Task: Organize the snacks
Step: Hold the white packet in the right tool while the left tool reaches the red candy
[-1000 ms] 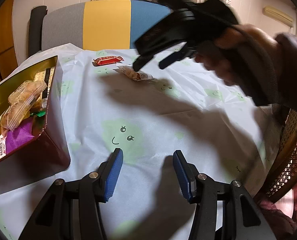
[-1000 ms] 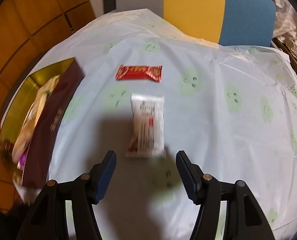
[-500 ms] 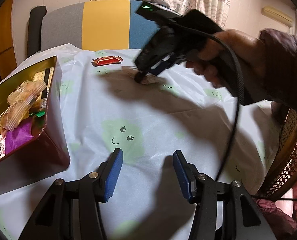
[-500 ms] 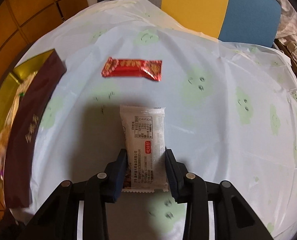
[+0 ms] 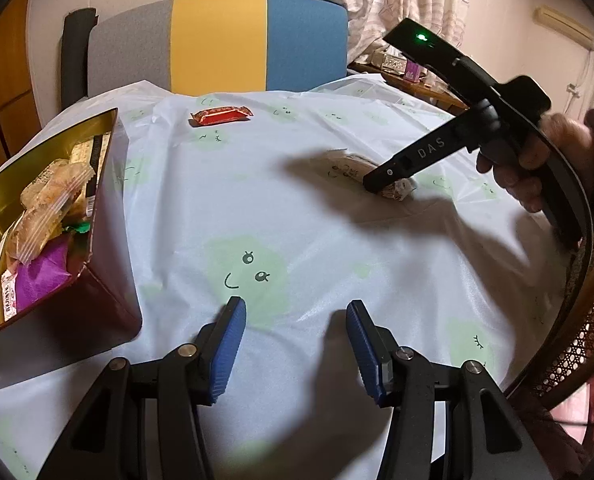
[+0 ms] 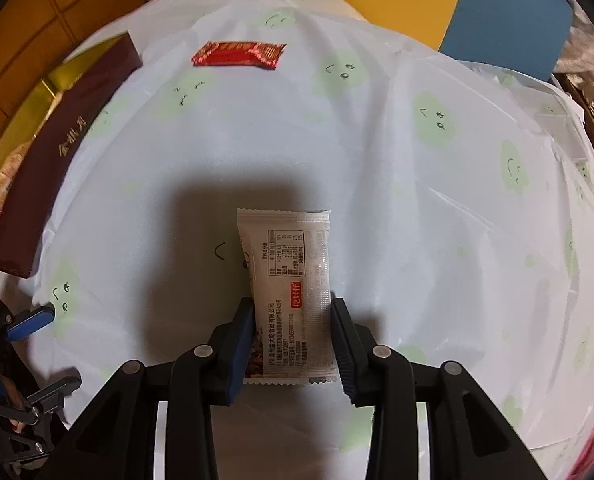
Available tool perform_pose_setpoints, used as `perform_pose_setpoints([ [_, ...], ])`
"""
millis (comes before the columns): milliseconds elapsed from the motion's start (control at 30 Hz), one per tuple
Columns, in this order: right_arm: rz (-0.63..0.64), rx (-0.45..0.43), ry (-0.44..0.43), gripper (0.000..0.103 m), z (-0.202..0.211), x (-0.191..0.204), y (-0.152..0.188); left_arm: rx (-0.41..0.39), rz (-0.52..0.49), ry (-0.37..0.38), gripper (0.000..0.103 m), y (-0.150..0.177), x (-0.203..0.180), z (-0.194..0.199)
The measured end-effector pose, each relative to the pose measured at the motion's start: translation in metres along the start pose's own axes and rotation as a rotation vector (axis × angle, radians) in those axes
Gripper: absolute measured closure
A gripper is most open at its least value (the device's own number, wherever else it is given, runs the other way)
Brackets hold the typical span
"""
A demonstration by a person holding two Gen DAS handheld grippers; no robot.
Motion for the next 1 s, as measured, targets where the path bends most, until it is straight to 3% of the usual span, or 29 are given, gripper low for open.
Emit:
perform_pose_setpoints([
  [233, 0.028, -0.026, -0.002, 0.064, -0.004, -0.0067, -0.012, 0.015, -0.005, -0.022, 0.05, -0.0009, -0.0013, -0.0011],
  [833, 0.06, -0.022, 0.032, 0.063, -0.002, 0.002, -0.0057, 0.046, -0.009, -0.041, 0.048, -0.0026, -0.0036, -0.0008],
  [1000, 0.062, -0.022, 0.032, 0.062, -0.0015, 0.0015, -0.0053, 0.098, 0.026, -0.027, 0.048, -0.0091, 0.0, -0.0022],
])
Point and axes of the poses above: each gripper's, at about its wrist camera, not at the fingertips, and z roughly against the way its jaws point, x to its left, y to its underside, the point moved 8 cm from there along -z, roughly the way its jaws point, and after that the axes turned 8 degrees about -y, right-handed, at the moved point
